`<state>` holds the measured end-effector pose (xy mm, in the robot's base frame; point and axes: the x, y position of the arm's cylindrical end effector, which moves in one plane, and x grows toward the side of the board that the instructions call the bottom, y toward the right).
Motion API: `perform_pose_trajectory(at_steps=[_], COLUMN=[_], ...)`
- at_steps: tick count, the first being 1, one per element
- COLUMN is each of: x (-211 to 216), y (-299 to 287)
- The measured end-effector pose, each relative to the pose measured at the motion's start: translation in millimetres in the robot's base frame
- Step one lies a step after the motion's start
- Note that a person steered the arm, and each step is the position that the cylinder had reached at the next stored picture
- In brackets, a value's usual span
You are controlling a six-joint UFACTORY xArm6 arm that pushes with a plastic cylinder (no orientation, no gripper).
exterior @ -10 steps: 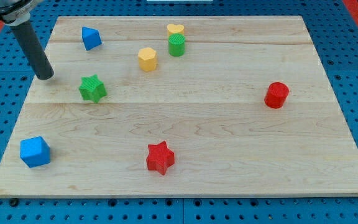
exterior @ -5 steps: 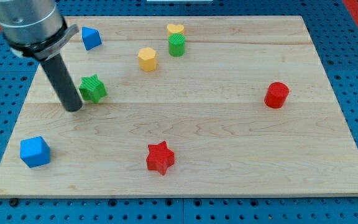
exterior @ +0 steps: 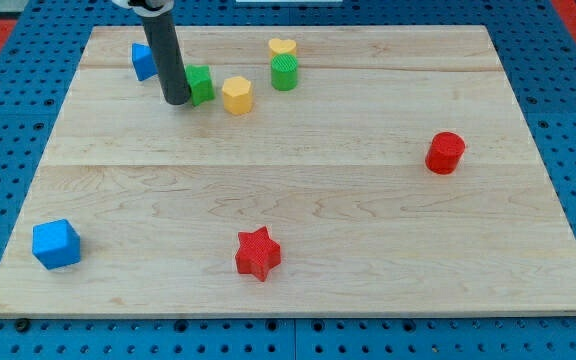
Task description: Slightly push yellow hexagon diagonally in between green star and red circle
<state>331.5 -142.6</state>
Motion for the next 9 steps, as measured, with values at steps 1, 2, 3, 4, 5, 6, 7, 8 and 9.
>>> perform_pose_trajectory(at_steps=[1,2,3,4,5,6,7,8,9], x=[-12,-34,-59,-32,3,13,13,24,32], y=[-1,-30,-21,17,55,100,147,193,225])
